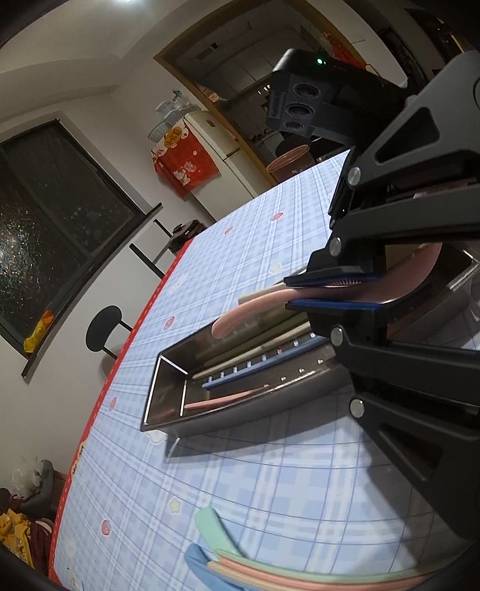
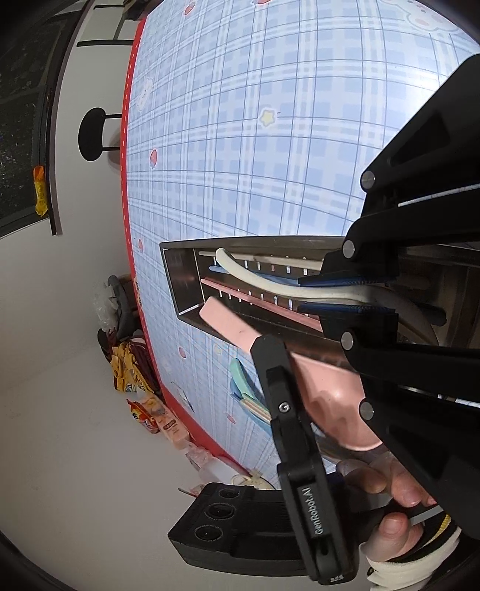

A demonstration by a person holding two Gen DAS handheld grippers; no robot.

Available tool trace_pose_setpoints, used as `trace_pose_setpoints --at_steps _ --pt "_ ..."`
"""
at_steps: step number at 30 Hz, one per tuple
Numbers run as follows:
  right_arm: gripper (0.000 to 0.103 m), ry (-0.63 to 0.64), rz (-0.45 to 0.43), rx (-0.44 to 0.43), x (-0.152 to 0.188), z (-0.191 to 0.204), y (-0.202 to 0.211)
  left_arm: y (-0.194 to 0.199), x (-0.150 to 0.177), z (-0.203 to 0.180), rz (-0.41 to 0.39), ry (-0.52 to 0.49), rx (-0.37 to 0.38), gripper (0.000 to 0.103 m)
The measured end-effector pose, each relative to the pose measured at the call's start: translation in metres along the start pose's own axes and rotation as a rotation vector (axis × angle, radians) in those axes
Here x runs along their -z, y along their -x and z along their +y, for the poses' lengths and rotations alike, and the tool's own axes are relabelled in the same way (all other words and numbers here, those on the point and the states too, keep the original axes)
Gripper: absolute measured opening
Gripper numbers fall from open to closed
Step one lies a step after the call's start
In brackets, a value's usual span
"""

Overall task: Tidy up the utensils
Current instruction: 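Carry the pink and cream spoons into the steel holder and open both tools, then lift both open tools from the holder toward the blue spoon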

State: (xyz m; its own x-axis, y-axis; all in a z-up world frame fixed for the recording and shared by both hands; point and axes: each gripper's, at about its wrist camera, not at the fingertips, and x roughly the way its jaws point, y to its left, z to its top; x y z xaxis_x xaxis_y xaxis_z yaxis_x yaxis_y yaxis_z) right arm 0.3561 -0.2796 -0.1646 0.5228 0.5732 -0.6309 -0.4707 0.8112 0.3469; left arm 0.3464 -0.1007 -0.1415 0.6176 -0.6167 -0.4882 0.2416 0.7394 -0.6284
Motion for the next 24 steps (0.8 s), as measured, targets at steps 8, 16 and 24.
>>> trace_pose_setpoints --at_steps 8,16,24 --pt "0.009 0.004 0.008 0.001 0.000 0.001 -0.003 -0.008 0.005 -0.002 0.024 -0.008 -0.004 0.011" --pt "0.013 0.017 -0.010 -0.007 0.000 0.004 0.001 0.001 -0.003 0.001 -0.005 -0.015 -0.021 0.024" --pt "0.077 0.021 -0.113 0.004 -0.005 0.007 0.025 0.046 -0.019 0.001 -0.100 -0.039 -0.044 0.062"
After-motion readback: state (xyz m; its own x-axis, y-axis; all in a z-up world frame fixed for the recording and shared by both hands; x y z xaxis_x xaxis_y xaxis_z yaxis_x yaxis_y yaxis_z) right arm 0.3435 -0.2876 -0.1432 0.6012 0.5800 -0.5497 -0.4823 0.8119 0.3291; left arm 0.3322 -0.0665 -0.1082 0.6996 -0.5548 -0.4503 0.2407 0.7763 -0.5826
